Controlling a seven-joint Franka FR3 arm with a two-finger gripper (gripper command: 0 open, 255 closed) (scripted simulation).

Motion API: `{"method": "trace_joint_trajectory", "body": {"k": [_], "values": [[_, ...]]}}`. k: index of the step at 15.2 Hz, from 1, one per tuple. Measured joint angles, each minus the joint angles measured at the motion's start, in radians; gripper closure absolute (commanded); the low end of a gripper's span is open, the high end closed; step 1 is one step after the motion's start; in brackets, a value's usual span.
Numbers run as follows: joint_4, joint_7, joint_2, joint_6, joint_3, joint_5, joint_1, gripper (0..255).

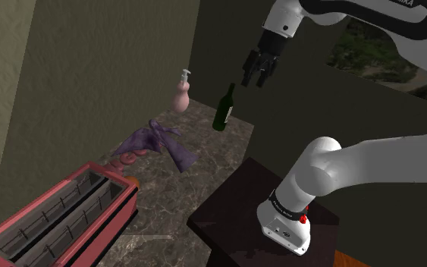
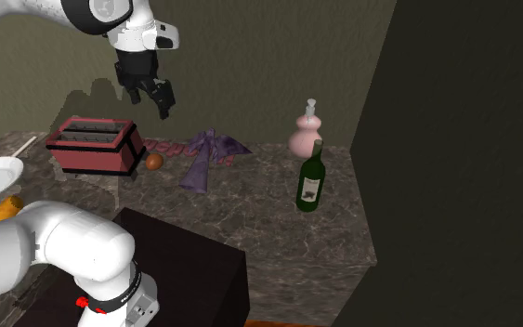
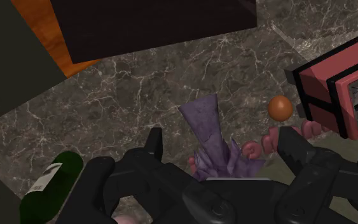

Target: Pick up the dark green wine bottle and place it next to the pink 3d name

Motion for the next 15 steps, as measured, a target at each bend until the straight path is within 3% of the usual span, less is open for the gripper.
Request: {"method": "trace_joint_trajectory", "body": {"k": [7,15], "values": [[0.006,-0.075,0.101,0.089,-0.071,-0.052,-0.028,0],[0.084,-0.198,0.325,0.234,-0.188,-0.100,-0.061,0]]}}
